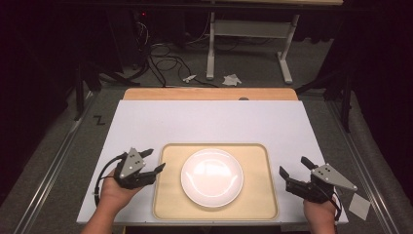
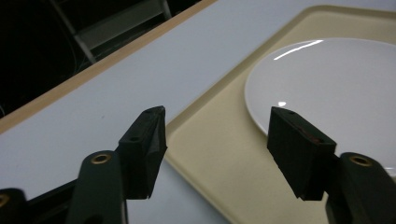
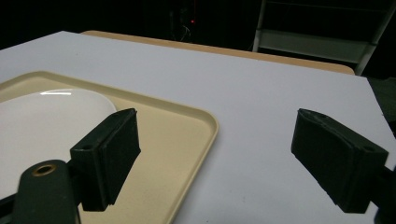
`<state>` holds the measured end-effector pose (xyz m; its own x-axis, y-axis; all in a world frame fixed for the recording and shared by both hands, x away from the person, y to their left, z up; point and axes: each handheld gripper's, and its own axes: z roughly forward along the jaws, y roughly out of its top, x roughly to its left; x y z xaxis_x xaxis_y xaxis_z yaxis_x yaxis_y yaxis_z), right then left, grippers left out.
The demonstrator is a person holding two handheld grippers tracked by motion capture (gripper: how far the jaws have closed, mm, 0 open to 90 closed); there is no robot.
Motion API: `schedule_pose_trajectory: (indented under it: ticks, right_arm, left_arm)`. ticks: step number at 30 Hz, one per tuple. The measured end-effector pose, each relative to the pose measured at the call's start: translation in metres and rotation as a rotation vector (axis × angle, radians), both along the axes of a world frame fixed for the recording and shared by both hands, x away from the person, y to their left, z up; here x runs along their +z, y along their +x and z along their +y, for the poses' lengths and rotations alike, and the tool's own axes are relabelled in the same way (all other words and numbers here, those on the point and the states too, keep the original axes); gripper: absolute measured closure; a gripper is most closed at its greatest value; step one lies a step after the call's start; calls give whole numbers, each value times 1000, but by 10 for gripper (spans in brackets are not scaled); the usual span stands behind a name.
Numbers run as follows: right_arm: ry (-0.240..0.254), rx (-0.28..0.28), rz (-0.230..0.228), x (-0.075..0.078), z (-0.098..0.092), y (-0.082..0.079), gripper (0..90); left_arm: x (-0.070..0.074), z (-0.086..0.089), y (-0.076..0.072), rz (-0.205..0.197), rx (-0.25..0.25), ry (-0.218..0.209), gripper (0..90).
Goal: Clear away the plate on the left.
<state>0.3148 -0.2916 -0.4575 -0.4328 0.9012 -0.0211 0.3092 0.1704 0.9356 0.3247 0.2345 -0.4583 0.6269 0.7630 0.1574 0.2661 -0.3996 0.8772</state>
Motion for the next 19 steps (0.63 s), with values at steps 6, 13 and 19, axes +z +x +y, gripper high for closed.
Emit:
schedule_pose_trajectory:
  ticks: [6, 13, 19]
  right_arm:
    - [4, -3, -1, 0, -1, -1, 163]
    - [9, 1, 4, 0, -2, 0, 163]
    - [8, -1, 2, 1, -2, -1, 163]
  left_arm:
    - [3, 25, -7, -25, 97, -161, 124]
    - [7, 24, -8, -36, 111, -198, 0]
    - [6, 18, -8, -41, 101, -156, 0]
